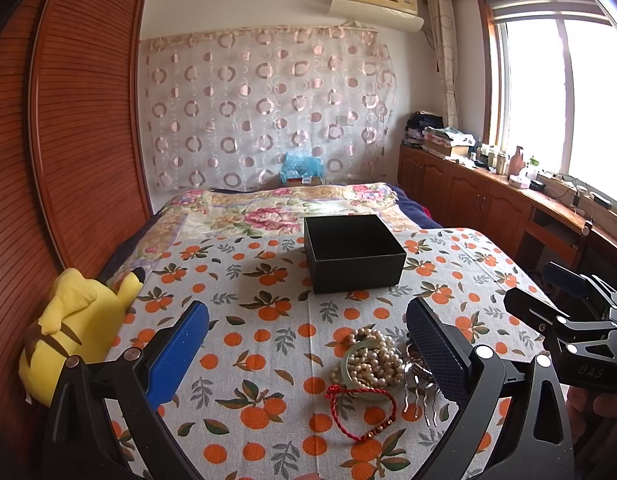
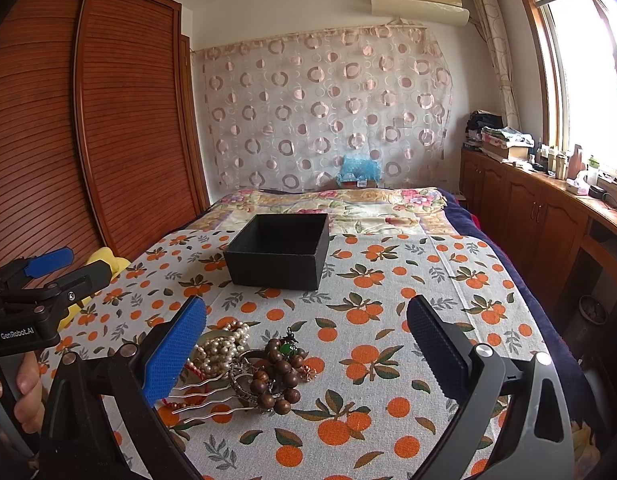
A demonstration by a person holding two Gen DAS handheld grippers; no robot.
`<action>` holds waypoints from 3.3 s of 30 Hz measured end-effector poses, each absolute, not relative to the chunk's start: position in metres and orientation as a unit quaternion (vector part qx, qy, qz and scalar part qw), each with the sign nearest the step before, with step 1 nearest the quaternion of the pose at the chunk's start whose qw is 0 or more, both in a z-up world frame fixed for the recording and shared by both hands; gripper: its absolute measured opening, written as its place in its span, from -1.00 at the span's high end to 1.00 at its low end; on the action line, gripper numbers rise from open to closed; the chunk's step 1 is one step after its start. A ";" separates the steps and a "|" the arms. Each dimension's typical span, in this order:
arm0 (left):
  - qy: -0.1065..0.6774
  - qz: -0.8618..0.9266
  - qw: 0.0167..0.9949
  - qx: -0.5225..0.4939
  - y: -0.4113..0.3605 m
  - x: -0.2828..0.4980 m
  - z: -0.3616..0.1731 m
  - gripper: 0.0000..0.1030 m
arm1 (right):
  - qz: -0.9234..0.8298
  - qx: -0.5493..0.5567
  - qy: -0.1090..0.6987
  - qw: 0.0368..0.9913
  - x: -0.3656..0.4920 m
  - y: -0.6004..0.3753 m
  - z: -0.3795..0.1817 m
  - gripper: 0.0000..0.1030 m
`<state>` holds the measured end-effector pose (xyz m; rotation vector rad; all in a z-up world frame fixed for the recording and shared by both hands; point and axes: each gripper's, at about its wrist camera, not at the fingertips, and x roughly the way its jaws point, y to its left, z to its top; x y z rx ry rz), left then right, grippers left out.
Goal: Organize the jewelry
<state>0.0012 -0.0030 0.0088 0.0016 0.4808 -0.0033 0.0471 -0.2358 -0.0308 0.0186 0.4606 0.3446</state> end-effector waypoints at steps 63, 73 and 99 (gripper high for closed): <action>0.256 0.000 0.967 0.000 0.000 -0.001 0.001 -0.85 | 0.175 0.010 0.235 0.956 0.048 -0.238 -0.033 -0.95; 0.285 -0.004 0.959 -0.003 0.007 0.013 -0.025 -0.85 | 0.187 0.006 0.253 0.949 0.051 -0.245 -0.053 -0.95; 0.367 -0.064 0.928 0.002 0.008 0.033 -0.068 -0.85 | 0.317 -0.054 0.382 0.867 0.075 -0.204 -0.108 0.36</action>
